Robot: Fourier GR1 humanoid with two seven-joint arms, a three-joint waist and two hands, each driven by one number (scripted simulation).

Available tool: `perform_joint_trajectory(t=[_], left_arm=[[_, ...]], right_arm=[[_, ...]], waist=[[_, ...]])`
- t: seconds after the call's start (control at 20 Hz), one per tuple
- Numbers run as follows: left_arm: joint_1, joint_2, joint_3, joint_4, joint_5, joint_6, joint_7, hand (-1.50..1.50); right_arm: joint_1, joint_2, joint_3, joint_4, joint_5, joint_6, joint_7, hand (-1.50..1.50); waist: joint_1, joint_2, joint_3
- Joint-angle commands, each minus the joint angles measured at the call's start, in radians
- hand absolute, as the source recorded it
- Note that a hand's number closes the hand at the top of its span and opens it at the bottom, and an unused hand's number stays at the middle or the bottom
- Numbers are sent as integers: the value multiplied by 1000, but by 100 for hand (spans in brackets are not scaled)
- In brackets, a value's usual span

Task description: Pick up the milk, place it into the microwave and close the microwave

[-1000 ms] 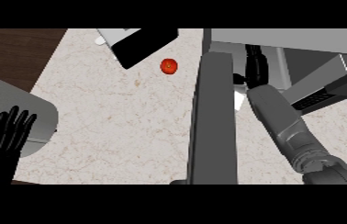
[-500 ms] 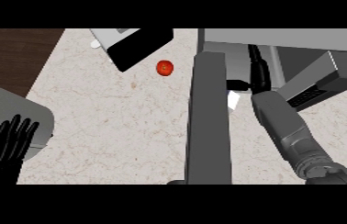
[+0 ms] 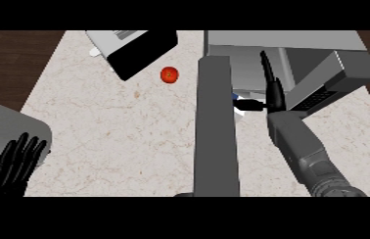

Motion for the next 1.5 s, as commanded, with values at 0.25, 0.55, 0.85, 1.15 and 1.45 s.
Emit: perform_joint_trajectory(t=[0.25,0.55,0.85,1.15,1.45], left_arm=[[33,-29,-118,-64,40,-88,79,-150],[-13,-27,-144,-24,-4,-104,52,-150],[-16,-32,-225,-51,-81,-125,84,-150],[-85,-100,-323,-45,-193,-53,116,150],[-228,-101,-420,57,-326,44,123,150]], right_arm=[[145,23,-1,-29,-31,332,-123,-150],[242,54,18,-111,-44,425,-166,-150],[421,48,67,-307,-48,429,-125,-150],[603,46,90,-562,-122,567,-59,-150],[780,5,93,-837,-211,619,64,-150]], waist=[[-35,-12,-1],[-48,-17,-3],[-66,-23,-4],[-76,-25,-5],[-76,-22,-5]])
